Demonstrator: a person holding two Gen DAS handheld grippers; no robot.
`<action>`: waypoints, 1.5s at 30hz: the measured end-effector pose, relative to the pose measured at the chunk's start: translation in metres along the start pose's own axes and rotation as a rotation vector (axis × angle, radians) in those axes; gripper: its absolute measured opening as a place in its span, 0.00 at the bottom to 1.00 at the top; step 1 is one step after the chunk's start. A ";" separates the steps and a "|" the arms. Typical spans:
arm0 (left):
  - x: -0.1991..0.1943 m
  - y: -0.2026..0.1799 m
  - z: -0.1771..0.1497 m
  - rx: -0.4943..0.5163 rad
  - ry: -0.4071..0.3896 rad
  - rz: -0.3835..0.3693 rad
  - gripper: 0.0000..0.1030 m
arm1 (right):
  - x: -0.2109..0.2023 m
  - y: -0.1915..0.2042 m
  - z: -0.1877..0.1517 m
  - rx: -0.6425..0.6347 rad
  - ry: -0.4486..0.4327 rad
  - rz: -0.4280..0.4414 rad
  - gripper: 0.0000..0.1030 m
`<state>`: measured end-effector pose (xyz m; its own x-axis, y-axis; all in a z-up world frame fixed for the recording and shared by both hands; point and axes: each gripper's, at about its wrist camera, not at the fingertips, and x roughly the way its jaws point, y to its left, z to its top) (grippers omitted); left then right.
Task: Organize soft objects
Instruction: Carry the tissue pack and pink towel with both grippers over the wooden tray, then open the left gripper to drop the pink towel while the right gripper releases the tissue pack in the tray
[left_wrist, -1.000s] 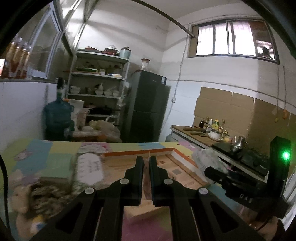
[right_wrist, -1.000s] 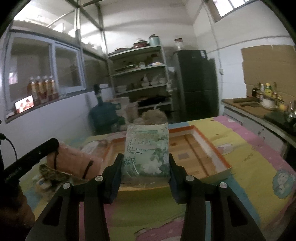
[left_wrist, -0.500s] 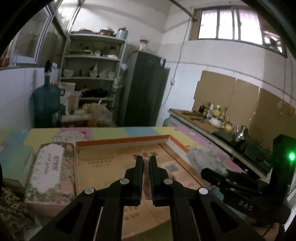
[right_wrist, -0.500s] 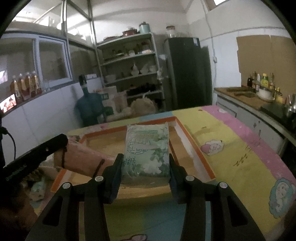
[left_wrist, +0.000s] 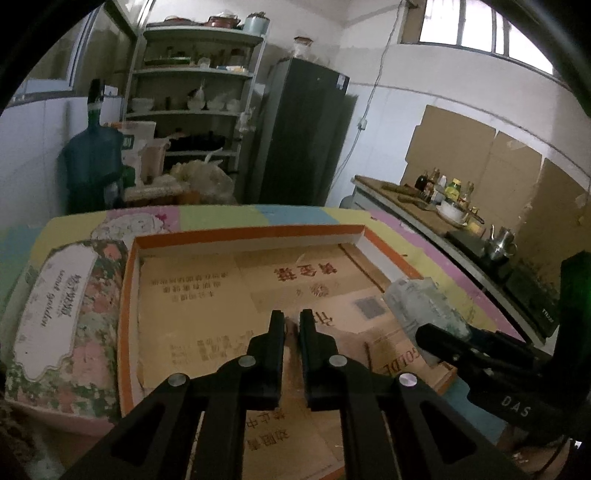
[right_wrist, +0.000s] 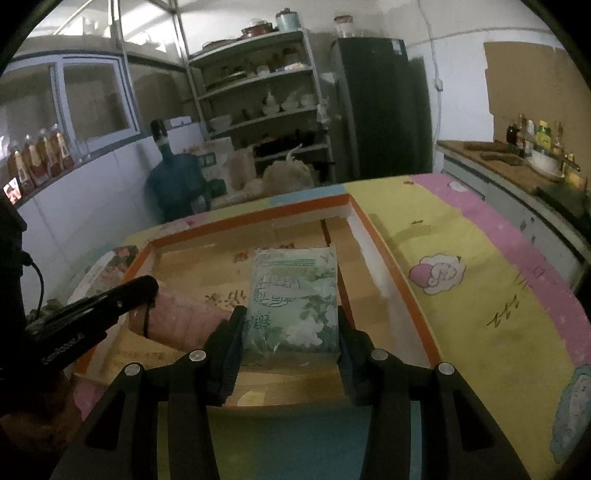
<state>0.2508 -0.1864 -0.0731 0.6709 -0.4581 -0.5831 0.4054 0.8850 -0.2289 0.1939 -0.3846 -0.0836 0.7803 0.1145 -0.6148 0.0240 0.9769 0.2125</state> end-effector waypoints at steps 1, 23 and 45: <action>0.001 0.001 -0.001 -0.005 0.003 0.002 0.10 | 0.003 -0.001 0.000 0.000 0.008 0.001 0.45; -0.059 -0.006 0.000 0.036 -0.174 0.046 0.75 | -0.019 0.003 -0.011 0.026 -0.045 -0.006 0.61; -0.150 0.004 -0.024 0.015 -0.333 0.032 0.90 | -0.081 0.064 -0.026 -0.019 -0.133 0.012 0.62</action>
<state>0.1371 -0.1118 -0.0051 0.8484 -0.4346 -0.3024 0.3886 0.8990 -0.2018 0.1162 -0.3269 -0.0402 0.8566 0.1024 -0.5057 0.0034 0.9790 0.2040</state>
